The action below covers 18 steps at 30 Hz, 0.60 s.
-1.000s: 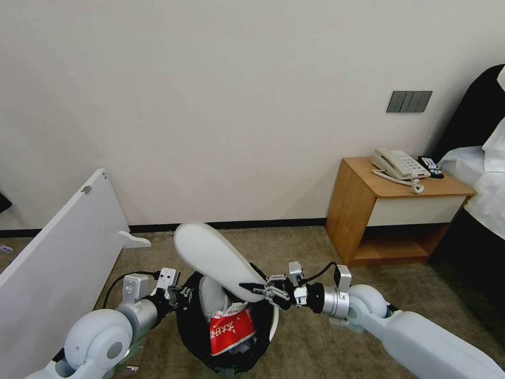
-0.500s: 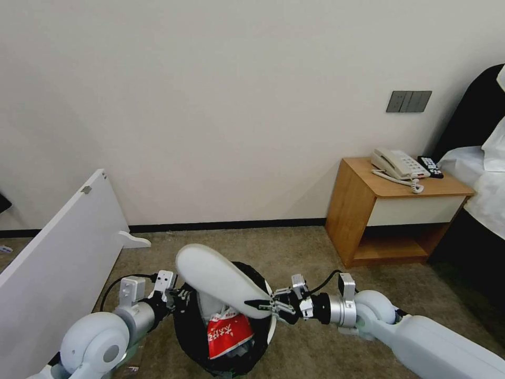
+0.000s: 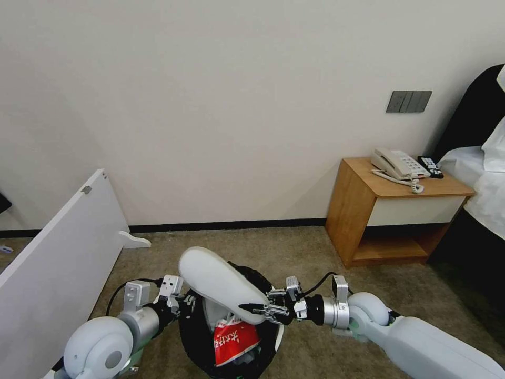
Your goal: Pick up the trash bin, then pick up the garbage from the floor and place it into the trash bin.
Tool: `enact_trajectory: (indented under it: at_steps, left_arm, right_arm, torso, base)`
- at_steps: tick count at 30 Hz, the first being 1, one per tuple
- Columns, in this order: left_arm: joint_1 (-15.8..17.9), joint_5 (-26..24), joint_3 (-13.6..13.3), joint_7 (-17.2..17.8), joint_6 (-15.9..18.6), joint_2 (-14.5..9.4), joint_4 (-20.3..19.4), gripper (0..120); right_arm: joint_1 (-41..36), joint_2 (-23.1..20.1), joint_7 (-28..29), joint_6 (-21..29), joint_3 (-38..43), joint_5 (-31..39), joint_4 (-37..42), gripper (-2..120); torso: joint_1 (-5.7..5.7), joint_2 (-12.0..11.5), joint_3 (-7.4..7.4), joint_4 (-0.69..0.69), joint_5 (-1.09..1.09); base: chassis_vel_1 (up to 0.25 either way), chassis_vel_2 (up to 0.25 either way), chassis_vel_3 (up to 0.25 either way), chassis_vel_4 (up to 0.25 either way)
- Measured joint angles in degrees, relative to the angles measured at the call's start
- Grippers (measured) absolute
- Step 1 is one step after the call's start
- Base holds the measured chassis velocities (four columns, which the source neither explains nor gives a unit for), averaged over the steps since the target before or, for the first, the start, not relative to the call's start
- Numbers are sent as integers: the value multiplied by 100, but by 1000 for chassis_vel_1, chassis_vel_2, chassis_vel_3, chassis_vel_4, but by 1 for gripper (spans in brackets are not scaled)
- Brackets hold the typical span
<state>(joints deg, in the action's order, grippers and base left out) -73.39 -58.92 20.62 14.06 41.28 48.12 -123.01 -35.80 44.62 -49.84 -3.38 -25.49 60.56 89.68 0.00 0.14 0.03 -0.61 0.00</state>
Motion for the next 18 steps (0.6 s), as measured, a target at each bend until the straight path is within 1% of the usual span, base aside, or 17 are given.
enact_trajectory:
  at_steps: [1, 2, 4, 5, 8, 9, 11, 12, 13, 14, 15, 16, 17, 18]
  left_arm:
    - [0, -1, 2, 0, 1, -8, 2, 2]
    - [0, -1, 2, 0, 1, -8, 2, 2]
    - [4, 12, 22, -2, 2, -18, 32, 2]
    - [4, 12, 22, -2, 2, -18, 32, 2]
    - [19, 57, 28, -11, 2, -23, 51, 2]
    - [19, 57, 28, -11, 2, -23, 51, 2]
    - [27, 70, 29, -12, 6, -24, 50, 2]
    - [27, 70, 29, -12, 6, -24, 50, 2]
    - [34, 72, 32, -12, 7, -26, 50, 2]
    - [34, 72, 32, -12, 7, -26, 50, 2]
    - [41, 74, 37, -12, 7, -30, 50, 2]
    - [51, 76, 42, -12, 8, -34, 57, 2]
    - [51, 76, 42, -12, 8, -34, 57, 2]
    - [64, 76, 43, -11, 10, -36, 70, 2]
  right_arm:
    - [7, -5, -7, -15, 1, -31, 0, 48]
    - [7, -5, -7, -15, 1, -31, 0, 48]
    - [22, -27, -12, -53, 30, -88, 20, 60]
    - [22, -27, -12, -53, 30, -88, 20, 60]
    - [69, -67, -15, -139, 70, -318, 65, 73]
    - [69, -67, -15, -139, 70, -318, 65, 73]
    - [95, -73, -12, -253, 151, -648, 42, 85]
    - [95, -73, -12, -253, 151, -648, 42, 85]
    - [96, -72, -10, -316, 195, -806, 34, 90]
    - [96, -72, -10, -316, 195, -806, 34, 90]
    - [96, -74, -10, -377, 241, -996, 48, 96]
    - [96, -74, -11, -459, 287, -1244, 64, 99]
    - [96, -74, -11, -459, 287, -1244, 64, 99]
    - [96, -62, -13, -579, 344, -1594, 64, 99]
  torso:
    - [0, 0, 0, 0, 0]
    - [0, 0, 0, 0, 0]
    - [0, 0, 0, -1, 0]
    - [0, 0, 0, -1, 0]
    - [0, 0, 0, -1, 0]
    - [0, 0, 0, -1, 0]
    - [0, 0, 0, 0, 0]
    - [0, 0, 0, 0, 0]
    - [0, 0, 0, 0, 0]
    - [0, 0, 0, 0, 0]
    - [0, 0, 0, 0, 0]
    - [0, 0, 0, 0, 0]
    - [0, 0, 0, 0, 0]
    - [0, 0, 0, 0, 0]
  base:
    - [0, 0, 0, 0]
    - [0, 0, 0, 0]
    - [0, 0, 0, 0]
    - [0, 0, 0, 0]
    - [0, 0, 0, 0]
    - [0, 0, 0, 0]
    - [0, 0, 0, 0]
    - [0, 0, 0, 0]
    - [0, 0, 0, 0]
    - [0, 0, 0, 0]
    - [0, 0, 0, 0]
    - [0, 0, 0, 0]
    - [0, 0, 0, 0]
    - [0, 0, 0, 0]
